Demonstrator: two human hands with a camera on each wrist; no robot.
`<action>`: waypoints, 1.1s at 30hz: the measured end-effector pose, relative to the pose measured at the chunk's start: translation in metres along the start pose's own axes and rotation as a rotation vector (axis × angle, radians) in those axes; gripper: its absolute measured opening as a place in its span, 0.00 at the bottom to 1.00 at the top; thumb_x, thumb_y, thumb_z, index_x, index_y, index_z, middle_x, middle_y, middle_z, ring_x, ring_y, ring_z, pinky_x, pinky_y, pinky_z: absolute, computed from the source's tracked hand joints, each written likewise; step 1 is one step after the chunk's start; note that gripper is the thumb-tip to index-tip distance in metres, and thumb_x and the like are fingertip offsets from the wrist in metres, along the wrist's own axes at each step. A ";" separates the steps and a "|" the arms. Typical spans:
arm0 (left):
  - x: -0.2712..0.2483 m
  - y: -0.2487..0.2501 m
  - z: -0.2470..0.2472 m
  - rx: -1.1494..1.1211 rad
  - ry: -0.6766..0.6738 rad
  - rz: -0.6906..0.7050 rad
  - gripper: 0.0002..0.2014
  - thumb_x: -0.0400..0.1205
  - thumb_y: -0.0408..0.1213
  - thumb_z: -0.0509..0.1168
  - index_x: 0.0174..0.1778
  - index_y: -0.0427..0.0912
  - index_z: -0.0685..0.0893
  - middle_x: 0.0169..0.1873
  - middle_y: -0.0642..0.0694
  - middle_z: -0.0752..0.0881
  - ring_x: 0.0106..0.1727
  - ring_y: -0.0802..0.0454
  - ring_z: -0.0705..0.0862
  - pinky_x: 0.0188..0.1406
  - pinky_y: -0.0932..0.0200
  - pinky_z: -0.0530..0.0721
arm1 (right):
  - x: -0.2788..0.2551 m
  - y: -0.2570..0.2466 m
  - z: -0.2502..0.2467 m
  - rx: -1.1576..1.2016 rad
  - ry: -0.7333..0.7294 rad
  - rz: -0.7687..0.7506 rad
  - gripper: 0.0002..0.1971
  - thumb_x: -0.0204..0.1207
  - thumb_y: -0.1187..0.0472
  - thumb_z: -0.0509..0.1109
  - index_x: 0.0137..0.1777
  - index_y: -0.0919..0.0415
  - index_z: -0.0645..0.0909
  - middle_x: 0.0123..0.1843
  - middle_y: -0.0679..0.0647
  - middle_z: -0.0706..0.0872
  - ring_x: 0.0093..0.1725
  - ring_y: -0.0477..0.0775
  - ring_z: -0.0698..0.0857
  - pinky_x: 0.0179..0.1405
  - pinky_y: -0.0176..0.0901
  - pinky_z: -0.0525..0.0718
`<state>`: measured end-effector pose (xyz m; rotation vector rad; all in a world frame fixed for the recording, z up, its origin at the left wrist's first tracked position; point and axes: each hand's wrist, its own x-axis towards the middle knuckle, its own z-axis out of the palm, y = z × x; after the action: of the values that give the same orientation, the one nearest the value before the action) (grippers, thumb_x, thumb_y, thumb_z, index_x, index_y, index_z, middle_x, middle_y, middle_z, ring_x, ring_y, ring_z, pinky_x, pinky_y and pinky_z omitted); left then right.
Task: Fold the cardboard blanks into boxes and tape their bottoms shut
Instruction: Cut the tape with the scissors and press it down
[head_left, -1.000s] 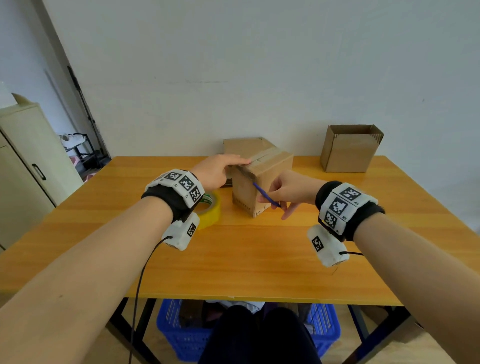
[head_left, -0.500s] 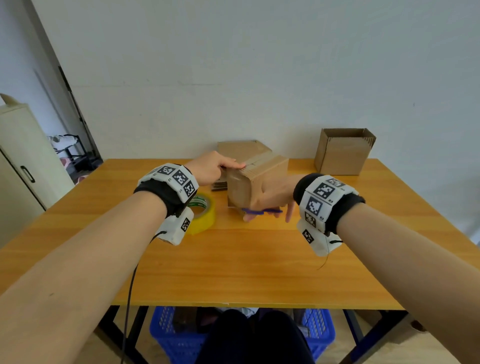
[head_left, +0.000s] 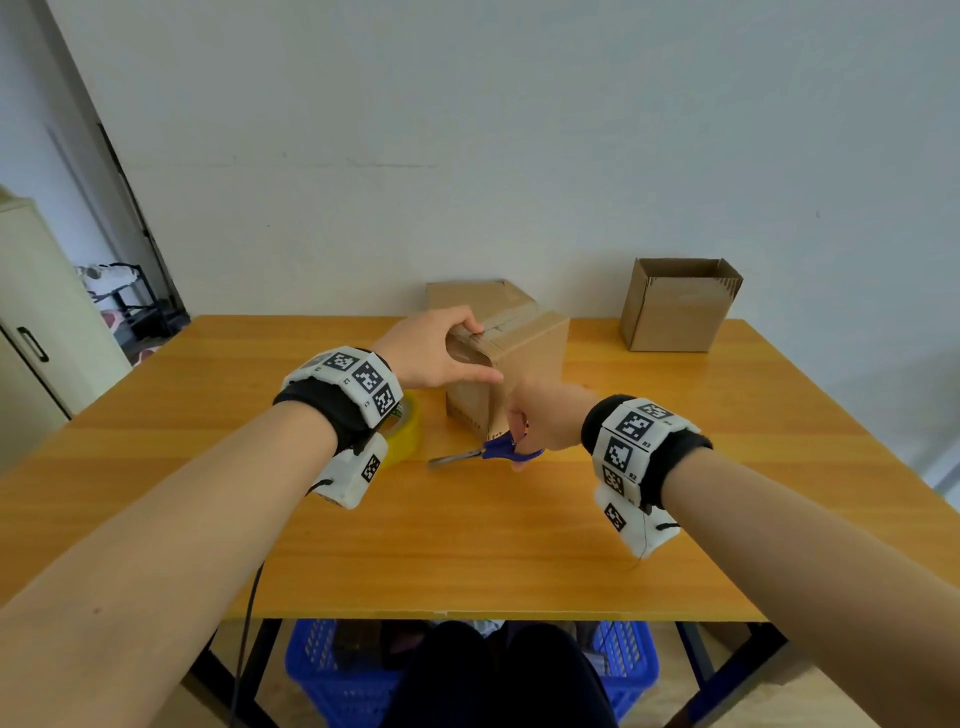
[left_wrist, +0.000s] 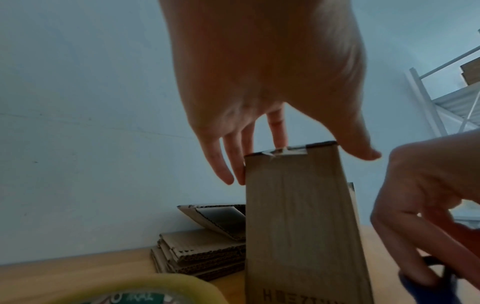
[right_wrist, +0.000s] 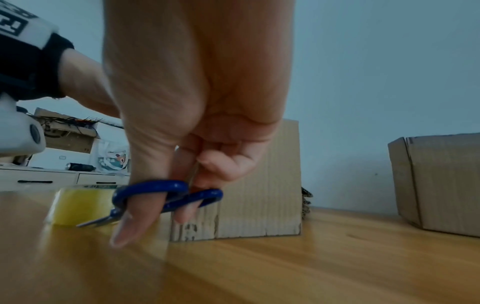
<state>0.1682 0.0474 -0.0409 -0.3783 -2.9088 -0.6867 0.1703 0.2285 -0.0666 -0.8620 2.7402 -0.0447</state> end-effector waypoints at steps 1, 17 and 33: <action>0.000 0.001 0.002 0.026 0.020 0.006 0.30 0.65 0.62 0.75 0.57 0.50 0.80 0.56 0.54 0.84 0.55 0.53 0.82 0.57 0.52 0.81 | 0.001 0.001 0.002 0.007 0.008 -0.003 0.13 0.68 0.52 0.80 0.46 0.59 0.87 0.45 0.51 0.86 0.42 0.51 0.79 0.30 0.35 0.74; 0.002 -0.010 0.015 0.013 0.092 0.077 0.26 0.80 0.39 0.68 0.75 0.50 0.73 0.77 0.48 0.68 0.78 0.50 0.66 0.77 0.54 0.62 | 0.004 0.003 0.018 0.219 0.025 -0.032 0.08 0.65 0.56 0.82 0.38 0.59 0.90 0.43 0.54 0.87 0.40 0.51 0.81 0.35 0.35 0.76; 0.002 -0.004 0.020 0.080 0.037 0.032 0.24 0.86 0.46 0.57 0.79 0.47 0.67 0.81 0.47 0.62 0.81 0.49 0.64 0.79 0.48 0.64 | -0.001 0.003 0.032 0.218 0.032 -0.085 0.09 0.74 0.62 0.74 0.52 0.65 0.90 0.52 0.58 0.90 0.51 0.55 0.87 0.55 0.47 0.85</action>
<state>0.1637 0.0537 -0.0596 -0.3979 -2.8774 -0.5650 0.1773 0.2333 -0.0978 -0.9211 2.6621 -0.3688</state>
